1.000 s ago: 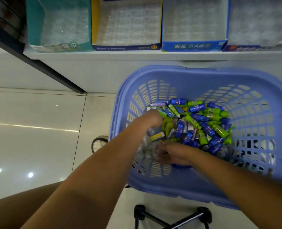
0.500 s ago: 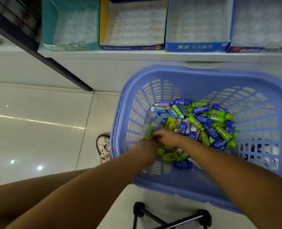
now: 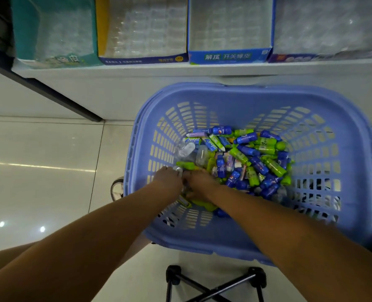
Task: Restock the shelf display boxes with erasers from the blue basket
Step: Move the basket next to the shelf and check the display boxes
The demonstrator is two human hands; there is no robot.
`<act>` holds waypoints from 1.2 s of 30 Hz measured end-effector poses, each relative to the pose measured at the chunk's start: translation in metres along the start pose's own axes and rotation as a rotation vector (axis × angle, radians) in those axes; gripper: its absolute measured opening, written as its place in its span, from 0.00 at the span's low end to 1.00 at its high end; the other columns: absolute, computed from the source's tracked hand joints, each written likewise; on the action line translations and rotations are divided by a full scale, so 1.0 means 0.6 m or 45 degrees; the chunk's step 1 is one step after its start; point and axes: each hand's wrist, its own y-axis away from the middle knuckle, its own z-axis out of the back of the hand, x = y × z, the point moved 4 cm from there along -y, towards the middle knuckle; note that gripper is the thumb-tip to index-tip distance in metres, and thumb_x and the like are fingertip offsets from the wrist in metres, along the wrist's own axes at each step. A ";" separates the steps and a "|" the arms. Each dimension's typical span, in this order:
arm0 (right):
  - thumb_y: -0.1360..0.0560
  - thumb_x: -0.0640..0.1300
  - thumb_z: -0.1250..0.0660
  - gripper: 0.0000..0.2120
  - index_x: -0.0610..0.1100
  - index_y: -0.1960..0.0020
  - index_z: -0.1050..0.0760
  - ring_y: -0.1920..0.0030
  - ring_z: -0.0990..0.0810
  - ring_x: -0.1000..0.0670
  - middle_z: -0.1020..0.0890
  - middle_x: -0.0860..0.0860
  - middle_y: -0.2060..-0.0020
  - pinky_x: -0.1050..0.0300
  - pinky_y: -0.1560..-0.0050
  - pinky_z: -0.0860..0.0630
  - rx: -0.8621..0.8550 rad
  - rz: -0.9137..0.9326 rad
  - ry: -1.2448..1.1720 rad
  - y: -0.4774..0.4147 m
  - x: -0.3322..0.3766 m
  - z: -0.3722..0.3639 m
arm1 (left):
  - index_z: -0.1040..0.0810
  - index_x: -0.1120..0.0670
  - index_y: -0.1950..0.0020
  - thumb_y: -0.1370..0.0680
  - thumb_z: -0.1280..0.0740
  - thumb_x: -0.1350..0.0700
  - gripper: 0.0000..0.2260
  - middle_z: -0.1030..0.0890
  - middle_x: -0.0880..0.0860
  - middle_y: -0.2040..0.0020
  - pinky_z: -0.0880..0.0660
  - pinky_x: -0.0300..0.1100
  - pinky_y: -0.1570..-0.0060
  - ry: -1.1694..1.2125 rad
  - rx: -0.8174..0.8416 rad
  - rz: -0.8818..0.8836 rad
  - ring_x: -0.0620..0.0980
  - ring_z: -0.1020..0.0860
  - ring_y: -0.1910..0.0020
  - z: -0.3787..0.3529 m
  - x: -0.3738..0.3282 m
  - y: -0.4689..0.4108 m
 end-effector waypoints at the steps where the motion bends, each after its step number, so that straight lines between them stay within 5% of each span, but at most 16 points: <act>1: 0.29 0.47 0.30 0.22 0.42 0.38 0.30 0.42 0.24 0.41 0.21 0.43 0.44 0.53 0.44 0.31 -0.017 -0.056 -0.059 -0.003 0.001 0.002 | 0.43 0.61 0.25 0.18 0.47 0.57 0.22 0.34 0.60 0.30 0.38 0.48 0.33 0.036 -0.029 0.005 0.58 0.35 0.32 0.000 0.000 -0.002; 9: 0.26 0.33 0.33 0.08 0.32 0.49 0.23 0.51 0.20 0.42 0.18 0.35 0.52 0.56 0.51 0.26 -0.414 -0.106 -0.920 0.015 -0.013 0.022 | 0.37 0.60 0.30 0.23 0.38 0.63 0.21 0.39 0.57 0.28 0.29 0.46 0.50 0.230 -0.299 -0.168 0.56 0.36 0.33 0.027 -0.017 -0.006; 12: 0.27 0.34 0.34 0.07 0.35 0.51 0.20 0.55 0.21 0.50 0.17 0.38 0.55 0.66 0.62 0.34 -0.411 -0.186 -0.871 0.007 -0.014 0.023 | 0.34 0.57 0.30 0.20 0.40 0.60 0.18 0.36 0.54 0.29 0.30 0.47 0.44 0.206 -0.215 -0.155 0.55 0.35 0.33 0.026 -0.002 -0.014; 14: 0.27 0.37 0.32 0.09 0.36 0.49 0.20 0.54 0.24 0.51 0.17 0.39 0.52 0.63 0.56 0.31 -0.290 -0.187 -0.937 0.000 -0.013 0.021 | 0.31 0.57 0.31 0.19 0.41 0.58 0.16 0.31 0.54 0.32 0.31 0.47 0.41 0.124 -0.133 -0.096 0.55 0.33 0.34 0.028 0.013 -0.020; 19: 0.26 0.45 0.33 0.28 0.45 0.28 0.37 0.33 0.35 0.43 0.35 0.44 0.32 0.53 0.36 0.32 0.027 -0.033 -0.527 0.003 -0.001 -0.012 | 0.29 0.60 0.36 0.19 0.41 0.61 0.12 0.24 0.56 0.43 0.28 0.45 0.52 0.097 -0.021 -0.078 0.56 0.24 0.44 0.039 0.025 -0.020; 22: 0.24 0.48 0.36 0.32 0.47 0.24 0.47 0.30 0.40 0.44 0.43 0.48 0.30 0.47 0.33 0.32 0.003 0.026 -0.407 0.000 0.007 -0.023 | 0.26 0.62 0.40 0.21 0.41 0.64 0.11 0.23 0.57 0.48 0.31 0.45 0.58 0.073 -0.079 -0.157 0.56 0.23 0.47 0.043 0.033 -0.012; 26: 0.26 0.51 0.36 0.28 0.47 0.29 0.40 0.32 0.41 0.41 0.40 0.47 0.32 0.46 0.35 0.34 -0.039 0.024 -0.444 -0.007 0.014 -0.026 | 0.28 0.62 0.39 0.20 0.43 0.65 0.11 0.25 0.59 0.43 0.30 0.47 0.56 0.122 -0.098 -0.153 0.57 0.25 0.46 0.036 0.037 -0.014; 29: 0.29 0.58 0.31 0.34 0.48 0.28 0.38 0.29 0.45 0.42 0.40 0.48 0.28 0.46 0.29 0.41 0.085 0.047 -0.368 -0.011 0.011 -0.032 | 0.31 0.59 0.32 0.20 0.42 0.63 0.16 0.29 0.57 0.34 0.29 0.46 0.51 0.134 -0.031 -0.152 0.56 0.28 0.39 0.019 0.025 -0.024; 31: 0.29 0.59 0.32 0.28 0.48 0.33 0.29 0.28 0.42 0.44 0.35 0.49 0.29 0.50 0.28 0.42 0.148 0.098 -0.257 -0.014 0.011 -0.027 | 0.33 0.56 0.29 0.21 0.38 0.60 0.20 0.33 0.54 0.29 0.29 0.46 0.48 0.128 -0.008 -0.190 0.55 0.30 0.35 0.004 0.009 -0.026; 33: 0.28 0.58 0.33 0.20 0.48 0.42 0.22 0.32 0.33 0.45 0.27 0.49 0.34 0.51 0.32 0.35 0.271 0.158 -0.093 -0.014 0.010 -0.024 | 0.31 0.54 0.30 0.21 0.37 0.58 0.19 0.33 0.53 0.30 0.29 0.46 0.43 0.032 0.028 -0.217 0.54 0.30 0.34 -0.010 -0.001 -0.027; 36: 0.27 0.58 0.35 0.22 0.50 0.36 0.26 0.30 0.35 0.44 0.29 0.48 0.32 0.48 0.32 0.36 0.466 0.237 0.162 0.000 0.006 -0.019 | 0.29 0.54 0.33 0.21 0.39 0.56 0.16 0.29 0.54 0.33 0.32 0.47 0.37 -0.072 0.064 -0.227 0.54 0.30 0.34 -0.023 -0.005 -0.026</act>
